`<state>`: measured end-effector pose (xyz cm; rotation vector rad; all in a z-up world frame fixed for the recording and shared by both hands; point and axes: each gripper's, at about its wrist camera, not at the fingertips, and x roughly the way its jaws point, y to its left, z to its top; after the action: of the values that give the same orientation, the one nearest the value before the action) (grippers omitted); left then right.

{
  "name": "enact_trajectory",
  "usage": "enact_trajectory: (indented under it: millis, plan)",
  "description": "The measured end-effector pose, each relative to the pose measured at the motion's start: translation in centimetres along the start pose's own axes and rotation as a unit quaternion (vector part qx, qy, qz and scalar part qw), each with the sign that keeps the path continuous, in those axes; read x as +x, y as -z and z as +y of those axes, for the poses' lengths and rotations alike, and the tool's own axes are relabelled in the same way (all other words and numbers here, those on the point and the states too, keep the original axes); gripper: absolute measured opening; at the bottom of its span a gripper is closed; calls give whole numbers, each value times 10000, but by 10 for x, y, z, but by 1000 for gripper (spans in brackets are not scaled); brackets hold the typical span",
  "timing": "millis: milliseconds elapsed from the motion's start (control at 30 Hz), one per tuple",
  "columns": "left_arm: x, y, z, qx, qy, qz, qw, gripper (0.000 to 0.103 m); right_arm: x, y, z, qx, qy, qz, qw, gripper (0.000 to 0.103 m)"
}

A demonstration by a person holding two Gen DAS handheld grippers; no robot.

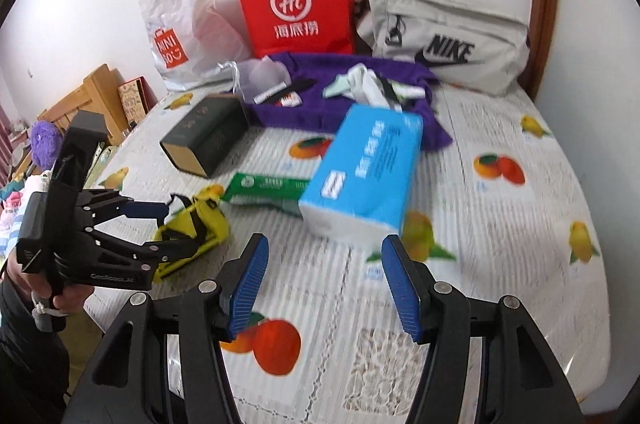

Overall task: Organize soft objects
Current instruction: 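Grasp the yellow bag with the left gripper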

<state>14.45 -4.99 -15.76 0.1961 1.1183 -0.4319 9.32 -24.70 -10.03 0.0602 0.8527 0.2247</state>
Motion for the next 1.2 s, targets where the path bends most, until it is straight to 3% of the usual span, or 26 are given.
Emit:
enact_trajectory:
  millis: [267, 433, 533, 633, 800, 900, 1200]
  plan:
    - [9, 5, 6, -58, 82, -409, 9991, 76, 17, 16, -2, 39, -29, 271, 9996, 59]
    - [21, -1, 12, -49, -319, -293, 9990, 85, 27, 14, 2, -20, -104, 348, 9993, 59]
    - [20, -3, 15, -36, -273, -337, 9991, 87, 33, 11, 6, -77, -136, 398, 9991, 59]
    - [17, -3, 19, -83, -170, -364, 9992, 85, 38, 10, 10, -132, -135, 458, 9988, 59]
    - [10, 0, 29, -183, -114, -437, 9988, 71, 47, 6, 16, -169, -216, 533, 9982, 59]
    - [3, 5, 42, -430, -74, -477, 9979, 69, 48, 0, 27, -359, -302, 456, 9979, 59]
    - [-9, 29, 87, -1197, -548, -495, 9901, 68, 56, -21, 80, -1405, -342, 52, 9895, 58]
